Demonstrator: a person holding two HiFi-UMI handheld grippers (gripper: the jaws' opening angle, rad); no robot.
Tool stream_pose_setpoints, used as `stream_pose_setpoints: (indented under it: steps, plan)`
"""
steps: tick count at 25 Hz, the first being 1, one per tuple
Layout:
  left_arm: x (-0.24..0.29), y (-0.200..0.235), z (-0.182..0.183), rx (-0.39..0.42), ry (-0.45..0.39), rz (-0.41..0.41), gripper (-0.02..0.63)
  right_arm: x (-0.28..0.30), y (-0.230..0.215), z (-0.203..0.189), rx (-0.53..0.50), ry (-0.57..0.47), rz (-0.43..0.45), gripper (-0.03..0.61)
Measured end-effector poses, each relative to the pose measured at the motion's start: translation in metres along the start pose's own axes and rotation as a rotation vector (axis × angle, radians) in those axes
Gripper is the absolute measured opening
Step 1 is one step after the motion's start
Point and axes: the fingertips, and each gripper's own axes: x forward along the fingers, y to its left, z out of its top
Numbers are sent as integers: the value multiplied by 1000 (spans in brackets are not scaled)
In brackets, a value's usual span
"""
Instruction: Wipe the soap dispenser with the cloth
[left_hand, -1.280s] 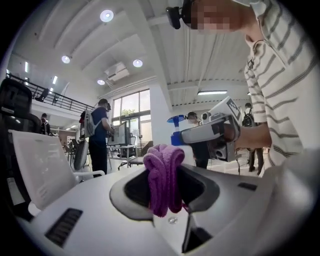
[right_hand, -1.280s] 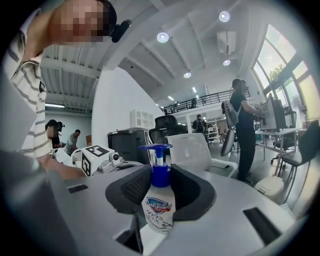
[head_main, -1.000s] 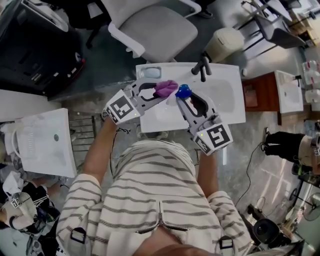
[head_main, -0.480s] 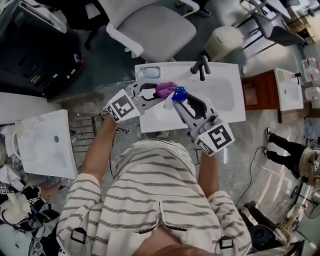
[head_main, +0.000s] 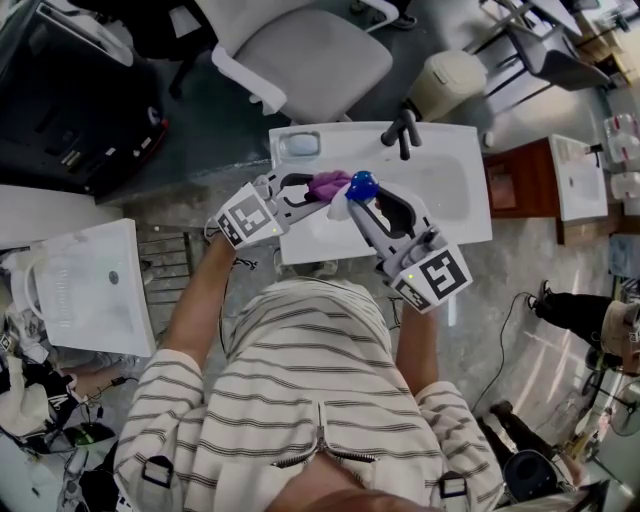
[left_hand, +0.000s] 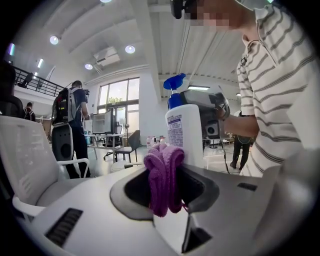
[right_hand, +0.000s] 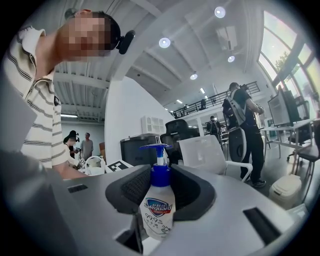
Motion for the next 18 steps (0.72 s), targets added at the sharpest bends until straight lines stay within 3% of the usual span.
stream_pose_setpoints:
  steps: [5,18]
  plan:
    - [-10,1,-2,-48,-20,38,126,2,-3,0,0,-7,-27,133]
    - [-34,6,14,-176,-134,278,129,3,-28,-14,32,-2,-191,133]
